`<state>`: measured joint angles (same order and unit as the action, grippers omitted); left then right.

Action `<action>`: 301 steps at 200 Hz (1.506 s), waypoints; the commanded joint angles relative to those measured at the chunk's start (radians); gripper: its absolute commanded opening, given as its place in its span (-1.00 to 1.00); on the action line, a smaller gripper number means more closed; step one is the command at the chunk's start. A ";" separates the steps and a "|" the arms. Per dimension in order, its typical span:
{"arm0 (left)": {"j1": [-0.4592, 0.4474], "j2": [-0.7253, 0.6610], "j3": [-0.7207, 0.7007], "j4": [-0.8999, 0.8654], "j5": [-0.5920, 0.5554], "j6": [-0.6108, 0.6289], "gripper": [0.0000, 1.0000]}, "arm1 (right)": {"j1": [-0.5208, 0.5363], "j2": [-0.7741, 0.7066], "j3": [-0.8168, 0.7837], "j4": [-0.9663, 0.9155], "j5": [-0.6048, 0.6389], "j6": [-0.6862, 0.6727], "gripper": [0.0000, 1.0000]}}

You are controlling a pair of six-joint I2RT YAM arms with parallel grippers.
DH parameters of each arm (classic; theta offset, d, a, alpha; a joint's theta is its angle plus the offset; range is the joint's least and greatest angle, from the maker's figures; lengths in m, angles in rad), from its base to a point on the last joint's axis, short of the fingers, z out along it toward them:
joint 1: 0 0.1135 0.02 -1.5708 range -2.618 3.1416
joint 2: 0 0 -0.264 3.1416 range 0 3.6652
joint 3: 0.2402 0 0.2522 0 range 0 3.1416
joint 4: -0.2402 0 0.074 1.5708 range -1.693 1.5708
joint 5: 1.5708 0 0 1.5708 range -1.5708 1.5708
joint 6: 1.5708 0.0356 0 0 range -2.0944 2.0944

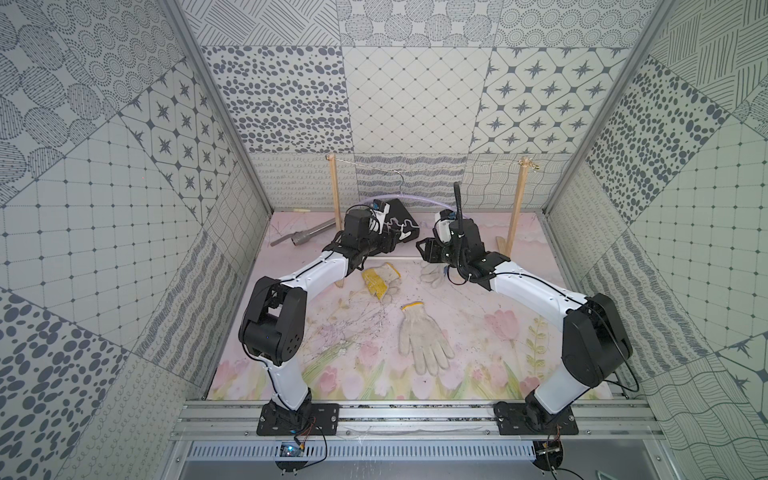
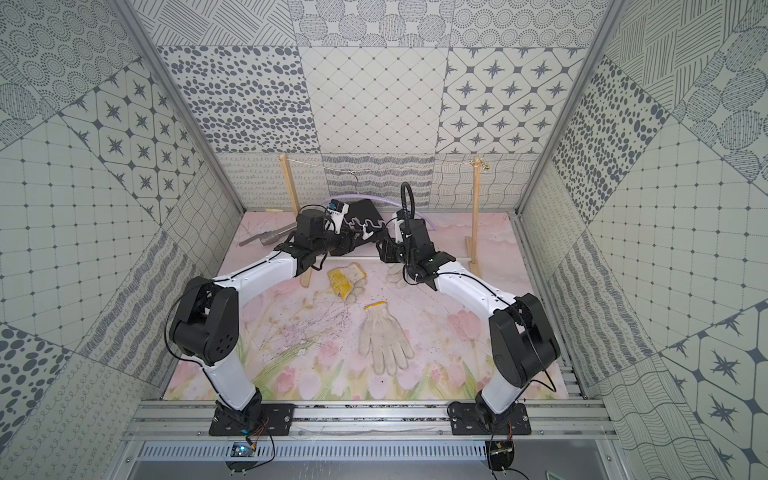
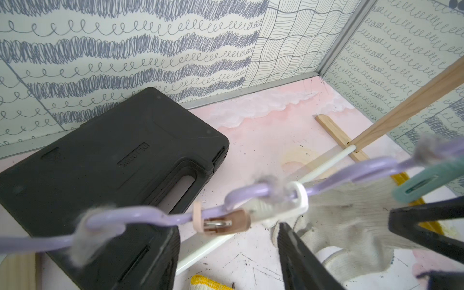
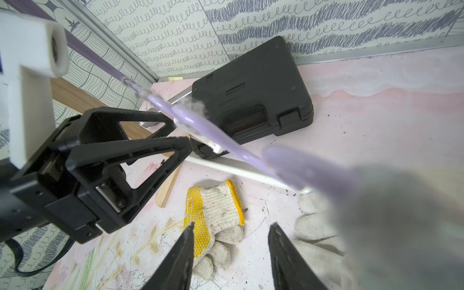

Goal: Clip the gloves onto a hanger to dry
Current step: Open the clamp at the hanger.

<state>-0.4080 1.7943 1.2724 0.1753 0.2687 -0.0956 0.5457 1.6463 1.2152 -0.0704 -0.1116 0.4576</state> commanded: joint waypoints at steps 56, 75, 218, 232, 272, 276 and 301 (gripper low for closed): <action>-0.026 -0.019 -0.019 0.092 0.095 -0.001 -0.08 | -0.018 -0.022 -0.002 0.053 -0.025 0.004 -0.01; -0.035 -0.020 -0.016 0.087 0.086 -0.012 -0.08 | -0.022 -0.023 -0.005 0.057 -0.031 0.010 -0.01; -0.054 -0.106 -0.029 -0.099 -0.179 -0.018 0.17 | -0.046 -0.032 -0.023 0.076 -0.054 0.026 -0.01; -0.054 -0.113 -0.037 -0.101 -0.173 -0.019 0.18 | -0.047 -0.033 -0.026 0.077 -0.054 0.026 -0.01; -0.056 -0.125 -0.043 -0.111 -0.098 -0.038 0.06 | -0.051 -0.037 -0.031 0.080 -0.056 0.031 -0.01; -0.056 -0.127 -0.044 -0.110 -0.091 -0.038 0.07 | -0.053 -0.037 -0.031 0.080 -0.057 0.031 -0.01; -0.064 -0.130 -0.046 -0.098 -0.053 -0.024 0.20 | -0.056 -0.037 -0.031 0.082 -0.062 0.033 -0.01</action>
<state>-0.4614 1.6814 1.2274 0.0826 0.1673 -0.1242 0.4995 1.6459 1.1908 -0.0467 -0.1677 0.4740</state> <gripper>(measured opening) 0.578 0.497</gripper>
